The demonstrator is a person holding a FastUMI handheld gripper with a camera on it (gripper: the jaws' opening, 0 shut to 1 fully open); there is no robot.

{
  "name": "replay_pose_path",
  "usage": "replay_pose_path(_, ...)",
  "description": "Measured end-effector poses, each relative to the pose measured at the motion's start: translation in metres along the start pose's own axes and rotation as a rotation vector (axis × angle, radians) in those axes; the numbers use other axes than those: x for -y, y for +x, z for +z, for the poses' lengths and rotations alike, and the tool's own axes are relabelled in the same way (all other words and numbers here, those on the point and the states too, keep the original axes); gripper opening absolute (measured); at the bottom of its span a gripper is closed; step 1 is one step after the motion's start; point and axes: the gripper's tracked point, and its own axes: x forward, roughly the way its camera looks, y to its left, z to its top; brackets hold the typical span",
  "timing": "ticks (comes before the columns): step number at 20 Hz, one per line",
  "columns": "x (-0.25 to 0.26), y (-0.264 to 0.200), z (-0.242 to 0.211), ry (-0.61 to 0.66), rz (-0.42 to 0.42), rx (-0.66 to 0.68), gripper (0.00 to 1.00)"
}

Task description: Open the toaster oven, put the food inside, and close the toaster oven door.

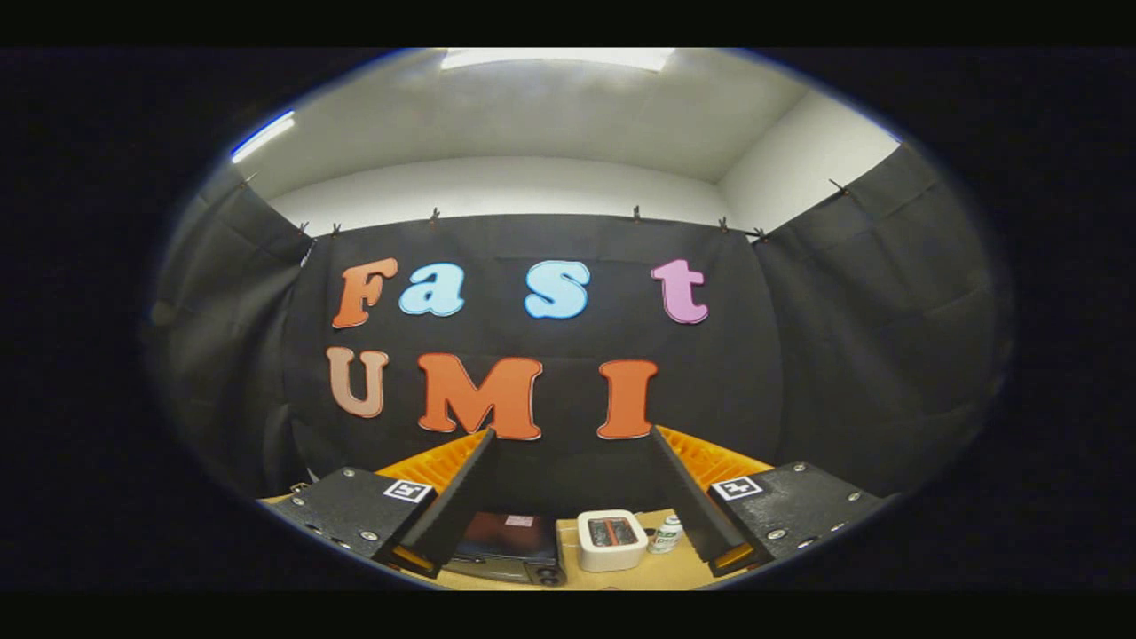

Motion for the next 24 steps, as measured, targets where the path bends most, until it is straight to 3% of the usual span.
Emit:
replay_pose_path(6, -0.050, 0.005, -0.037, 0.041, 0.079, -0.053, 0.98)
replay_pose_path(14, -0.117, 0.014, -0.151, -0.010, 0.164, -0.317, 0.99)
replay_pose_path(24, -0.171, 0.024, -0.294, -0.029, 0.189, -0.596, 0.99)
